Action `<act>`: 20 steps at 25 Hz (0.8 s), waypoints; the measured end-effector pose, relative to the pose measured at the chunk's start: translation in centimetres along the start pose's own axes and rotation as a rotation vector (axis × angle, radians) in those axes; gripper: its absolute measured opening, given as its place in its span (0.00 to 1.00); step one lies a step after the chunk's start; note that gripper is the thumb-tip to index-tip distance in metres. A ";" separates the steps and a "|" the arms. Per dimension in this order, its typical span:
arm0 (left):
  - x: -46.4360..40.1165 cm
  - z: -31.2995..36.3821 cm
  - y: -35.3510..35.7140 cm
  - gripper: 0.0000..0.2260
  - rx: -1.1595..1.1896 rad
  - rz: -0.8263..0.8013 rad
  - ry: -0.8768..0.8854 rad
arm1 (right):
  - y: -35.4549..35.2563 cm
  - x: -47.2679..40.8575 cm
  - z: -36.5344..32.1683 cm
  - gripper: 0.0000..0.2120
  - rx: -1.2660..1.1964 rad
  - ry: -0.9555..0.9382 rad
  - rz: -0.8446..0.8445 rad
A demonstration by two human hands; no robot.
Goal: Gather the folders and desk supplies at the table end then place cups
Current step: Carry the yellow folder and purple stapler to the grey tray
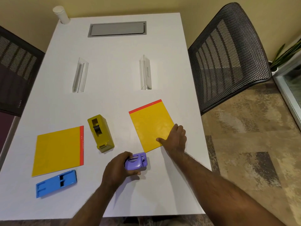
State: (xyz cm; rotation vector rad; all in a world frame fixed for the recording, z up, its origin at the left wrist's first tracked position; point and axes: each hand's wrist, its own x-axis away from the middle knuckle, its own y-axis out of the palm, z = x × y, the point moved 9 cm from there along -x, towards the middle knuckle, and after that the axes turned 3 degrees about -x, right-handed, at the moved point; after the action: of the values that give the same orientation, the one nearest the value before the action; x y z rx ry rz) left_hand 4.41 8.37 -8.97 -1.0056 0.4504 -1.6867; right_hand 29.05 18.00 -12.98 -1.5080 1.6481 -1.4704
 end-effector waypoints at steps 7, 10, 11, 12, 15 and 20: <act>0.9 -0.9 -0.6 0.26 0.053 0.040 -0.036 | 0.4 -1.7 0.7 0.48 -0.032 0.158 -0.059; 1.1 -1.4 -1.0 0.27 0.040 0.048 -0.030 | 0.4 -2.2 0.8 0.48 0.005 0.204 -0.092; 1.1 -1.5 -1.1 0.27 0.035 0.054 -0.027 | 0.4 -2.4 0.8 0.48 0.007 0.210 -0.104; 1.2 -1.5 -1.3 0.27 0.032 0.060 -0.023 | 0.3 -2.6 0.9 0.47 -0.006 0.208 -0.117; 1.3 -1.5 -1.8 0.27 0.029 0.079 -0.020 | 0.0 -2.8 1.1 0.43 -0.163 0.152 -0.168; 2.3 -1.6 -1.7 0.28 0.022 0.082 0.005 | -0.1 -1.2 1.1 0.28 -0.539 -0.021 -0.285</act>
State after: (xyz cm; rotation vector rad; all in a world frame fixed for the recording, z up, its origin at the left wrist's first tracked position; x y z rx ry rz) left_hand 1.98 6.56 -7.77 -0.9545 0.4691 -1.6178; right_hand 30.42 18.73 -13.60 -2.1095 1.9853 -1.1827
